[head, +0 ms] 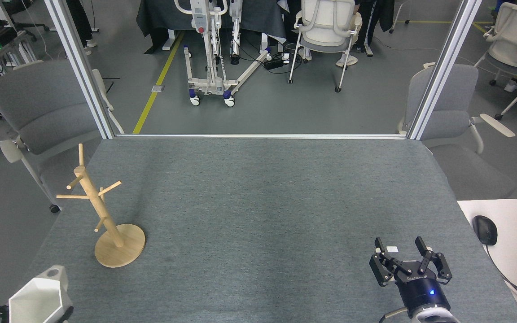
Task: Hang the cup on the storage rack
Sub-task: 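Pull the cup with the left gripper toward the robot, retract right gripper, then raise the cup with the left gripper toward the wooden stand's pegs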
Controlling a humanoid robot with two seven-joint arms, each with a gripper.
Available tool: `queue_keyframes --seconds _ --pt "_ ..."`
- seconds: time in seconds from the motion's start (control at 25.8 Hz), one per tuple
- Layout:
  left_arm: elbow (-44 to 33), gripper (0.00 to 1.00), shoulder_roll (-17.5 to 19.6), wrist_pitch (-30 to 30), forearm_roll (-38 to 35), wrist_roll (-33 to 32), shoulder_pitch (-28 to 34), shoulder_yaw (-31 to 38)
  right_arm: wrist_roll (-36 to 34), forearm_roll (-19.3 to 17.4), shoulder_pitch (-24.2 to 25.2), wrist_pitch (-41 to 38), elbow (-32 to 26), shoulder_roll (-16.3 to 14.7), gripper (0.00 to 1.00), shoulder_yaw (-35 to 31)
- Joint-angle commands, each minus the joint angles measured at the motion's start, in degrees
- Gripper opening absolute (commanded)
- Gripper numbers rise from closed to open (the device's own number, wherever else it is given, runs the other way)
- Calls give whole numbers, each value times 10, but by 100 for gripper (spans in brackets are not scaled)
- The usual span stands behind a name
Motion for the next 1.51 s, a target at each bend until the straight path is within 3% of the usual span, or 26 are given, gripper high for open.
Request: queue_keyframes --seconds 0.0,0.15,0.35,0.62,0.77,1.05,1.47 --pt "56 0 1 46 1 -57 -83 34 24 3 -9 -2 7 13 100 1" --pt "135 0 13 58 -7 -83 -166 47 30 6 -26 -2 10 16 100 1" --pt "157 0 22 74 -35 -110 -222 46 30 8 -28 -1 18 20 100 1" --pt "125 0 18 74 -59 -149 -236 39 37 10 -34 -2 17 29 100 3" --pt "120 0 8 77 -83 -157 -239 -1 41 10 -36 -2 17 35 100 12" --pt "134 0 -45 77 -154 -164 -277 -6 41 10 -38 -1 18 34 100 12" --pt "163 0 -42 77 -166 -167 -322 -5 41 10 -49 0 21 36 100 11"
